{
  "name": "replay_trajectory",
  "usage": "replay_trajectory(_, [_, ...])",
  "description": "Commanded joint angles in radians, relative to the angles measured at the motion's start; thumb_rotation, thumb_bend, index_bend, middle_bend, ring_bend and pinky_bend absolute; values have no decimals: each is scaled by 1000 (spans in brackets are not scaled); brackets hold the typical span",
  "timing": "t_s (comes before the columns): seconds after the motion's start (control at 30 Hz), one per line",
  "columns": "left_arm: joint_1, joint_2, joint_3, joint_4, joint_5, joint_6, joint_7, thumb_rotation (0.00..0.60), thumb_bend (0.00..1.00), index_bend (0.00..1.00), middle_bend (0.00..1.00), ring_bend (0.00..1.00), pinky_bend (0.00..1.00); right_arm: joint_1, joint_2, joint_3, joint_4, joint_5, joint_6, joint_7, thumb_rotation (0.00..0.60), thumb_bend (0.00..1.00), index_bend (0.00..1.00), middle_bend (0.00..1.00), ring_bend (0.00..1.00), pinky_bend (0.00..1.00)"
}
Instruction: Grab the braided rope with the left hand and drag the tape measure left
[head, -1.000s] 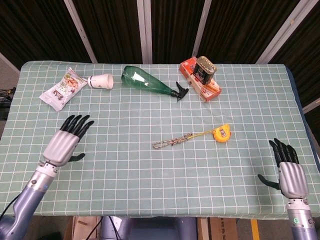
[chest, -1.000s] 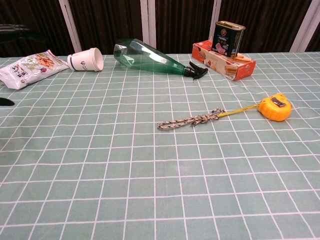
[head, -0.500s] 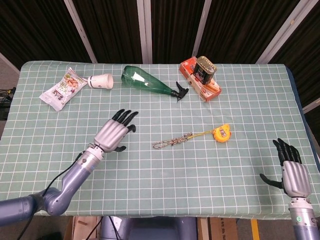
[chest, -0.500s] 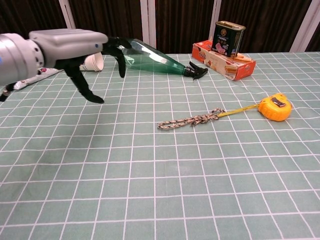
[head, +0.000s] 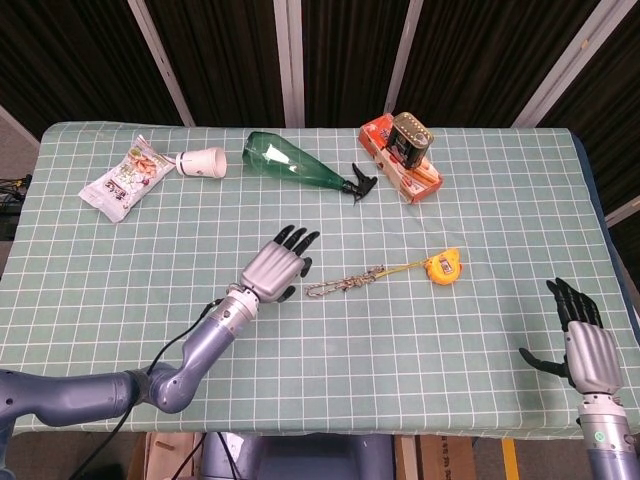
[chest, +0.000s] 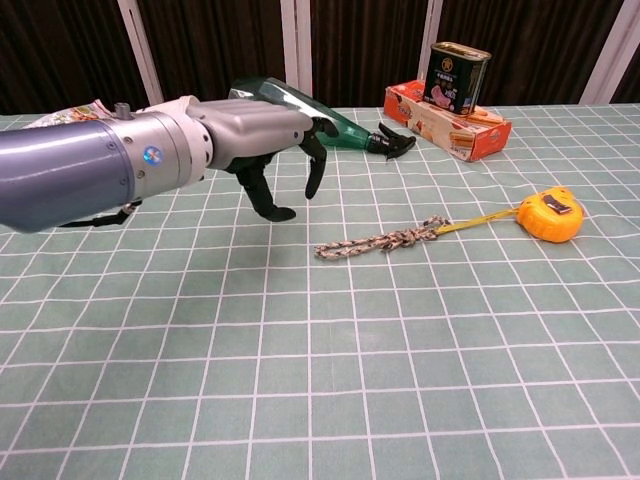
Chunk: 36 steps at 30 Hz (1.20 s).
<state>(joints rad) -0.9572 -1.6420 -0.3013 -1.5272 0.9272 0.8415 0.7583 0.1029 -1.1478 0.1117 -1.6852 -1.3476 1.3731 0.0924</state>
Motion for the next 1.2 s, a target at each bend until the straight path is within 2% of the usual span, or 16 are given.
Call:
replay_trajectory(0.03, [-23, -27, 12, 29, -30, 2, 14, 600, 414, 491, 0, 0, 0, 0, 3, 0, -2, 3, -4, 4, 600, 182, 0, 0, 0, 0])
replay_trajectory(0.6, [-100, -150, 64, 180, -113, -14, 24, 600, 420, 522, 0, 0, 0, 2, 11, 2, -9, 13, -15, 19, 600, 183, 0, 0, 0, 0])
replay_trajectory(1.2, [-128, -187, 78, 244, -95, -9, -32, 600, 442, 552, 1, 0, 0, 3, 14, 1, -15, 19, -25, 22, 600, 183, 0, 0, 0, 0])
